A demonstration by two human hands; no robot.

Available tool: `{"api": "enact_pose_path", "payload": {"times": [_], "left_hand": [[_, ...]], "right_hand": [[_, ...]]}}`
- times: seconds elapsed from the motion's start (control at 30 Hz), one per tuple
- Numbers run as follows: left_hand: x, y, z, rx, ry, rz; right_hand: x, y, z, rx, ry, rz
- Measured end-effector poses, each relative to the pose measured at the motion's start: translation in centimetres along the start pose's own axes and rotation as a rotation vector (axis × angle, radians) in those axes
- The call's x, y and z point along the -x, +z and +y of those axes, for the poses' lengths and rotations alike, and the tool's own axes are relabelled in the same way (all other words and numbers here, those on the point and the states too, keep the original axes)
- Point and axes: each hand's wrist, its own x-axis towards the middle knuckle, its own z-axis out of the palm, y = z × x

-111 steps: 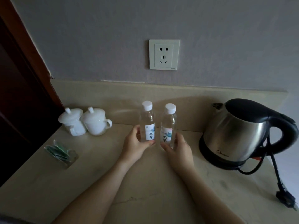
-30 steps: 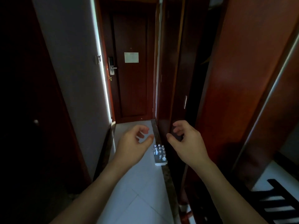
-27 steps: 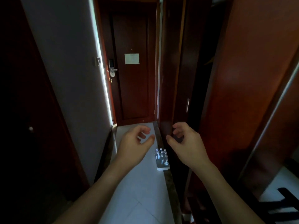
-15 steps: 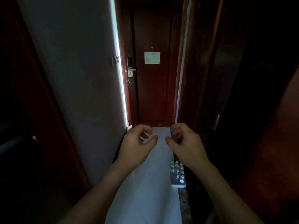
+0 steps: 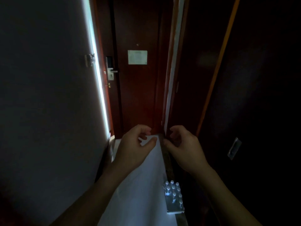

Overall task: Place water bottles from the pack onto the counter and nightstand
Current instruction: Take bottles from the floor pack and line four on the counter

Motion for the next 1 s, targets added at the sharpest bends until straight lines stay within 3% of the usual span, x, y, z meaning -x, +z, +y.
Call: {"api": "enact_pose_path", "payload": {"times": [0.3,0.67,1.0], "left_hand": [[-11.0,7.7,-8.8,0.007,0.072,-0.17],[-22.8,19.6,-21.7,-0.056,0.0,-0.301],[-28.3,31.6,-28.5,-0.014,-0.083,-0.582]], "right_hand": [[-11.1,4.1,8.1,0.017,0.115,0.072],[-26.3,11.1,23.1,-0.075,0.282,0.077],[-29.9,10.4,34.1,-0.017,0.554,0.183]]}}
